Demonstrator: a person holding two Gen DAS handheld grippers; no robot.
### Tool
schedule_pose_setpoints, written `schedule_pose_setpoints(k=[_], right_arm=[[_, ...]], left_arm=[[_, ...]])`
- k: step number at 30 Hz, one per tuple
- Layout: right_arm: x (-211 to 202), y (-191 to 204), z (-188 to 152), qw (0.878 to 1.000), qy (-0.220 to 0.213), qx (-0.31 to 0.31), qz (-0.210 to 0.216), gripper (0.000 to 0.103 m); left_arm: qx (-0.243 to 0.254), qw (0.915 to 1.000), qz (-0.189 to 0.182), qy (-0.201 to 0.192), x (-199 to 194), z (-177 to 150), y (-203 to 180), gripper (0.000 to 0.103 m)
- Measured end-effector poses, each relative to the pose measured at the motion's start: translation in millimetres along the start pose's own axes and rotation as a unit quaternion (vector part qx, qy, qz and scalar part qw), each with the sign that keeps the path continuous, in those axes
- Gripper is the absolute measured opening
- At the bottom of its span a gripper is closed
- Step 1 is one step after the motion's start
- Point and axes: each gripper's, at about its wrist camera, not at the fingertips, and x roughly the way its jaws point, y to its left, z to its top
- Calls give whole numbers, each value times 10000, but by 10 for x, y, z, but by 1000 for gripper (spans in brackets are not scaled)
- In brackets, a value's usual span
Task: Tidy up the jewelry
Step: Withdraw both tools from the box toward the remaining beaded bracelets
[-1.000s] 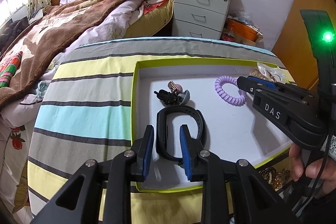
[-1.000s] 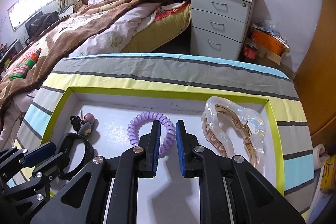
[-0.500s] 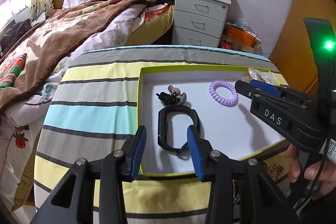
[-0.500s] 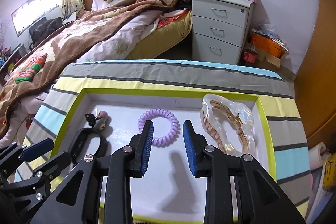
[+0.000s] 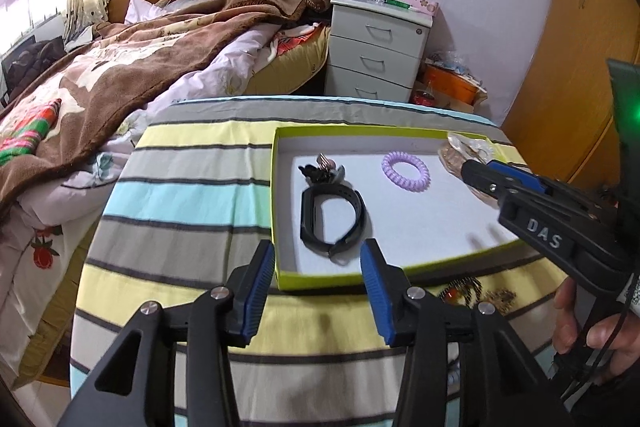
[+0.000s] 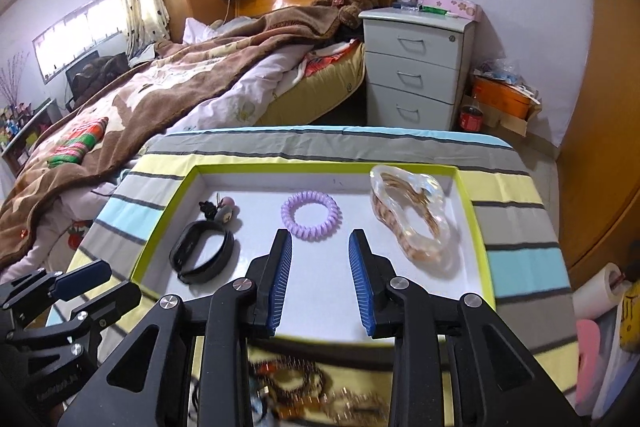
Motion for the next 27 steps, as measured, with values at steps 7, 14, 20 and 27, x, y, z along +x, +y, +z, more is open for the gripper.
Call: schedule_pose_setpoints(k=[7,14,20,27], right_arm=[[-269,-112,-247,9998,-143,117,16,32],[-412,-228,-536,9996,-144,246,-11,32],[-505,-334,-741,9989,-137,438,11,32],[-598,-443,-891,9981,-145,590,30,32]], left_arm=[[-24,9997,-250,-11,-144,-224,20,47],[-77,9982,-588,5,-209,-378,48,48],[62,9933,-1150,136,-138,-440,-56,49],[272,9894,-1382,355,12,-445,-245,50]])
